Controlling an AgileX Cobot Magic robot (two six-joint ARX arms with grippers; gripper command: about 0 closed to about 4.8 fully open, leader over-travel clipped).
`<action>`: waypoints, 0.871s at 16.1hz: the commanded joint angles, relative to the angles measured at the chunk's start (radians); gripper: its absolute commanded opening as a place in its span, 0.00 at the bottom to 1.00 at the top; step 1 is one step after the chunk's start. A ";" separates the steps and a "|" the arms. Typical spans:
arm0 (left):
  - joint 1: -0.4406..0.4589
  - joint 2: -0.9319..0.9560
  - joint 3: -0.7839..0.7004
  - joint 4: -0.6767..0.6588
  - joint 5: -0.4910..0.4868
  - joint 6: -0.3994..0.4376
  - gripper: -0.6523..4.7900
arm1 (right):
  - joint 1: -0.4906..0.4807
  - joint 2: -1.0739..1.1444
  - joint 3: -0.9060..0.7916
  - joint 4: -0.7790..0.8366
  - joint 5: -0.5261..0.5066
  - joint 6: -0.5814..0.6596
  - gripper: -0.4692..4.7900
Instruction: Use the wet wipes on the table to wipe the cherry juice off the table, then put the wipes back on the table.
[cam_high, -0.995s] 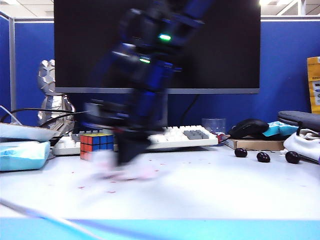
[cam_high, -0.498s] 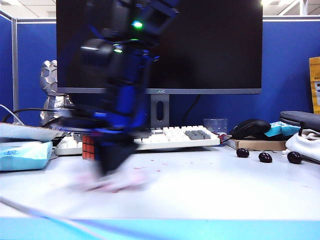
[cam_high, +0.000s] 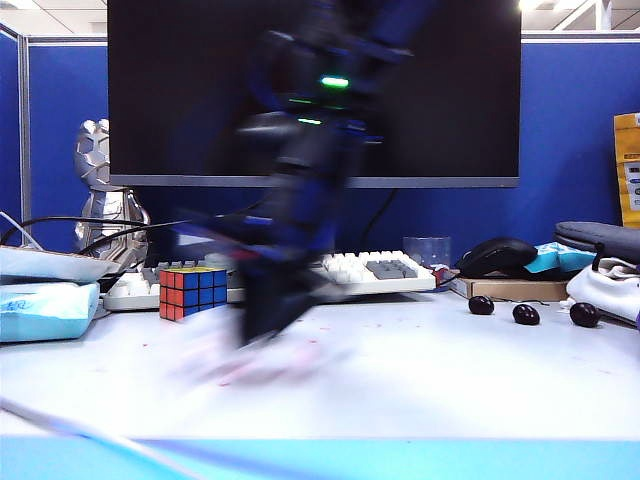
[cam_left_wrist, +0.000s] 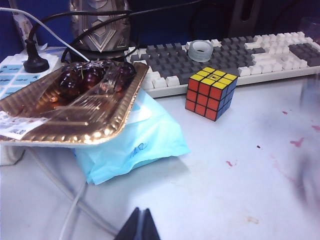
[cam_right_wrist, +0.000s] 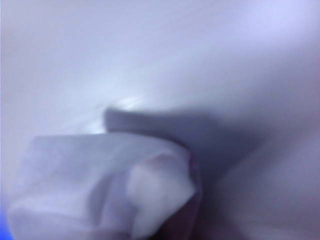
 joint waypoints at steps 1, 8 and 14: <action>0.002 -0.003 -0.001 -0.010 0.004 -0.003 0.12 | 0.067 0.012 -0.011 -0.143 -0.022 -0.050 0.08; 0.002 -0.003 -0.001 -0.010 0.004 -0.004 0.12 | 0.018 0.015 -0.008 0.338 0.266 0.014 0.08; 0.002 -0.003 -0.001 -0.010 0.005 -0.003 0.12 | 0.061 0.083 0.087 0.448 0.114 0.086 0.08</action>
